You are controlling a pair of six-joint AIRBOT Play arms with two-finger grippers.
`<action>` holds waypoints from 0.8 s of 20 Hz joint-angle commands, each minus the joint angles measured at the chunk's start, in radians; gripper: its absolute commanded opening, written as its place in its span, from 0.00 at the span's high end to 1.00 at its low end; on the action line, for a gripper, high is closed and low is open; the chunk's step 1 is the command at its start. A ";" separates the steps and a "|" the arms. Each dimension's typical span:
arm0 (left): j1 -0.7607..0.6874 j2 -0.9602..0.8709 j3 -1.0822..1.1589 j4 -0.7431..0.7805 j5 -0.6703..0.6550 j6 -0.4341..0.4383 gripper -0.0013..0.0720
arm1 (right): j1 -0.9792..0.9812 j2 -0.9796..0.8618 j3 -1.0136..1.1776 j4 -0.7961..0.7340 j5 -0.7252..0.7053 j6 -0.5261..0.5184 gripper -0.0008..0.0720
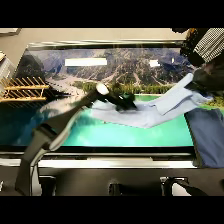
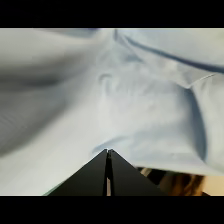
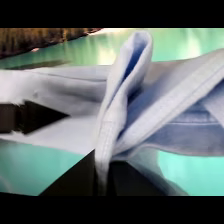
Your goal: Fold the clothes and pants, and hang the long-sleeved shirts on hangers.
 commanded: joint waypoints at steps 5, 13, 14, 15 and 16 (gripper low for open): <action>0.435 0.367 0.002 0.356 -0.425 0.039 0.96 | 0.374 -0.097 0.001 -0.074 -0.169 0.184 0.95; 0.740 0.558 0.001 0.356 -0.483 0.041 0.96 | 0.703 -0.397 0.001 -0.109 -0.462 0.324 0.95; 0.752 0.558 0.000 0.356 -0.490 0.042 0.96 | 0.723 -0.427 0.001 -0.104 -0.476 0.336 0.95; 0.756 0.558 -0.006 0.356 -0.490 0.043 0.96 | 0.737 -0.452 0.001 -0.086 -0.485 0.337 0.95; 0.758 0.558 -0.016 0.356 -0.490 0.057 0.96 | 0.750 -0.473 0.001 -0.061 -0.494 0.336 0.95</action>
